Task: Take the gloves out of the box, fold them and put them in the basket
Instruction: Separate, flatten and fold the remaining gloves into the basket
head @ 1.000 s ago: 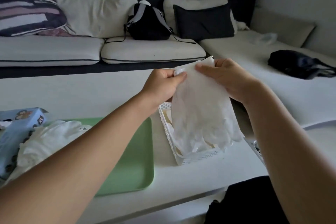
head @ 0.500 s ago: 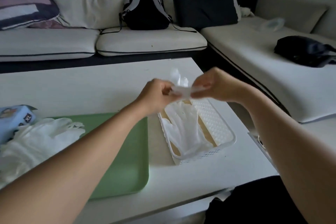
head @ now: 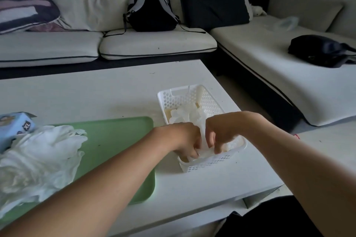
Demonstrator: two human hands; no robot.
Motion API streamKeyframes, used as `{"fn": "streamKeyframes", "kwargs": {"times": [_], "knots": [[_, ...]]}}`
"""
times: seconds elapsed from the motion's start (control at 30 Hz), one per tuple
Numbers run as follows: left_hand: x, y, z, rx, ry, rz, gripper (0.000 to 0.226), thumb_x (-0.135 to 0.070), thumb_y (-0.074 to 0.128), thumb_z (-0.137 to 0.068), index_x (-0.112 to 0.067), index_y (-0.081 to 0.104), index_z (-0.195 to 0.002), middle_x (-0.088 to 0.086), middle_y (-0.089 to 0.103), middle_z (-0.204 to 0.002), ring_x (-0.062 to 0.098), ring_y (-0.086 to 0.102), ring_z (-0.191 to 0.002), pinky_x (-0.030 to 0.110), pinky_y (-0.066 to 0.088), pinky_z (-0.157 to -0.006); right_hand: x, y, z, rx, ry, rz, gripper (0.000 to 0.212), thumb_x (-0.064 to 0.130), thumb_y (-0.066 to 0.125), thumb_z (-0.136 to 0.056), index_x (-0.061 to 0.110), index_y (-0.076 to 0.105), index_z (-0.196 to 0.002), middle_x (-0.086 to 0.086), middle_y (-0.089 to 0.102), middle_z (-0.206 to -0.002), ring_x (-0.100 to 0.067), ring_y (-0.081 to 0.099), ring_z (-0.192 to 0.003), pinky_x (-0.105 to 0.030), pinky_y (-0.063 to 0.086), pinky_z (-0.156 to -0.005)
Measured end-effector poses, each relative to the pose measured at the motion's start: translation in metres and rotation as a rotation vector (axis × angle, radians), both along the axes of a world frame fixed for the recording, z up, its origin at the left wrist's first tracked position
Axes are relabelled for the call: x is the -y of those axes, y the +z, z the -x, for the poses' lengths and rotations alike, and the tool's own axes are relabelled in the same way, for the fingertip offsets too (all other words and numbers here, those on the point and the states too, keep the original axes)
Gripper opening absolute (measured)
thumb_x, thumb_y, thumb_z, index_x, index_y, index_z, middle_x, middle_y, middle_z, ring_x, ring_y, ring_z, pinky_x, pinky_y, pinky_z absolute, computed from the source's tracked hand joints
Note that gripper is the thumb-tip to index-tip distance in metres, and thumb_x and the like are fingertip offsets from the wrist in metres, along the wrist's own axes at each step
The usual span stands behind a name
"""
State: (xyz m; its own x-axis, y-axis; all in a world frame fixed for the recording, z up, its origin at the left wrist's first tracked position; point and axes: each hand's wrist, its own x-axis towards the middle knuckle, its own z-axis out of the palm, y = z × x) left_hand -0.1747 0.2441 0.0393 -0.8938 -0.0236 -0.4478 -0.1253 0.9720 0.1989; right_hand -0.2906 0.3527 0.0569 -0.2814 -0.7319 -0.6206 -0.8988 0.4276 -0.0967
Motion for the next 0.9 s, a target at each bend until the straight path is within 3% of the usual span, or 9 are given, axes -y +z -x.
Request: {"fn": "streamKeyframes", "kwargs": {"times": [0.1, 0.17, 0.27, 0.43, 0.5, 0.57, 0.67, 0.83, 0.9], "knots": [[-0.008, 0.003, 0.004, 0.157, -0.032, 0.037, 0.014, -0.024, 0.057, -0.093, -0.025, 0.070, -0.095, -0.007, 0.060, -0.087, 0.016, 0.057, -0.079, 0.026, 0.045, -0.065, 0.004, 0.002, -0.002, 0.096, -0.045, -0.102, 0.023, 0.027, 0.076, -0.086, 0.026, 0.075, -0.108, 0.009, 0.072, -0.098, -0.012, 0.065, -0.100, -0.020, 0.044, -0.080], [-0.008, 0.008, 0.007, 0.172, 0.010, 0.006, 0.017, -0.030, 0.056, -0.094, -0.022, 0.067, -0.104, -0.004, 0.065, -0.100, 0.016, 0.061, -0.086, 0.026, 0.048, -0.069, 0.009, 0.008, 0.001, 0.148, -0.079, -0.007, 0.027, 0.040, 0.077, -0.085, 0.024, 0.076, -0.107, 0.016, 0.071, -0.082, -0.007, 0.068, -0.092, -0.018, 0.049, -0.079], [0.005, 0.011, 0.012, 0.005, 0.140, 0.018, 0.029, -0.043, 0.049, -0.098, -0.017, 0.058, -0.107, -0.002, 0.058, -0.086, 0.016, 0.056, -0.076, 0.029, 0.043, -0.065, 0.026, 0.005, 0.005, 0.074, -0.043, 0.282, 0.024, 0.030, 0.083, -0.079, 0.018, 0.075, -0.099, 0.012, 0.072, -0.084, -0.004, 0.065, -0.080, -0.008, 0.042, -0.065], [0.027, 0.003, 0.014, -0.183, 0.172, 0.199, 0.034, -0.038, 0.060, -0.096, -0.025, 0.063, -0.128, -0.011, 0.044, -0.078, 0.019, 0.052, -0.084, 0.029, 0.040, -0.073, 0.052, -0.024, 0.006, 0.024, -0.072, 0.375, 0.036, 0.023, 0.090, -0.069, 0.019, 0.058, -0.085, 0.002, 0.064, -0.086, -0.016, 0.059, -0.077, -0.021, 0.046, -0.064], [0.025, -0.001, 0.017, -0.166, 0.150, 0.220, 0.038, -0.043, 0.063, -0.095, -0.027, 0.062, -0.130, -0.012, 0.041, -0.076, 0.018, 0.051, -0.085, 0.029, 0.038, -0.076, 0.057, -0.032, 0.011, 0.024, -0.101, 0.295, 0.044, 0.025, 0.092, -0.066, 0.018, 0.060, -0.096, 0.001, 0.065, -0.088, -0.017, 0.061, -0.077, -0.022, 0.048, -0.066], [0.023, -0.005, 0.021, -0.129, 0.149, 0.258, 0.048, -0.047, 0.067, -0.091, -0.026, 0.058, -0.133, -0.010, 0.046, -0.082, 0.020, 0.056, -0.091, 0.031, 0.038, -0.078, 0.060, -0.037, 0.014, 0.003, -0.112, 0.223, 0.074, 0.026, 0.093, -0.064, 0.016, 0.055, -0.126, -0.001, 0.066, -0.101, -0.021, 0.065, -0.080, -0.029, 0.056, -0.071], [0.022, -0.008, 0.031, -0.038, 0.175, 0.301, 0.056, -0.048, 0.073, -0.087, -0.021, 0.055, -0.132, -0.006, 0.051, -0.098, 0.021, 0.060, -0.112, 0.032, 0.037, -0.082, 0.061, -0.043, 0.017, -0.010, -0.124, 0.195, 0.123, 0.027, 0.094, -0.060, 0.032, 0.015, -0.154, -0.005, 0.046, -0.120, -0.027, 0.064, -0.090, -0.043, 0.059, -0.082], [0.018, -0.007, 0.040, 0.185, 0.181, 0.385, 0.037, -0.053, 0.065, -0.089, -0.025, 0.056, -0.112, -0.003, 0.052, -0.095, 0.024, 0.051, -0.118, 0.035, 0.036, -0.094, 0.057, -0.041, 0.024, 0.015, -0.122, 0.267, 0.122, 0.021, 0.094, -0.061, 0.026, 0.016, -0.155, -0.006, 0.044, -0.130, -0.029, 0.061, -0.107, -0.044, 0.057, -0.090], [0.020, -0.008, 0.043, 0.243, 0.191, 0.413, 0.040, -0.058, 0.062, -0.088, -0.024, 0.053, -0.105, -0.001, 0.057, -0.110, 0.025, 0.050, -0.111, 0.037, 0.034, -0.093, 0.053, -0.030, 0.025, -0.024, -0.122, 0.308, 0.115, 0.021, 0.093, -0.064, 0.023, 0.023, -0.156, -0.007, 0.040, -0.141, -0.026, 0.057, -0.117, -0.040, 0.053, -0.096]]}}
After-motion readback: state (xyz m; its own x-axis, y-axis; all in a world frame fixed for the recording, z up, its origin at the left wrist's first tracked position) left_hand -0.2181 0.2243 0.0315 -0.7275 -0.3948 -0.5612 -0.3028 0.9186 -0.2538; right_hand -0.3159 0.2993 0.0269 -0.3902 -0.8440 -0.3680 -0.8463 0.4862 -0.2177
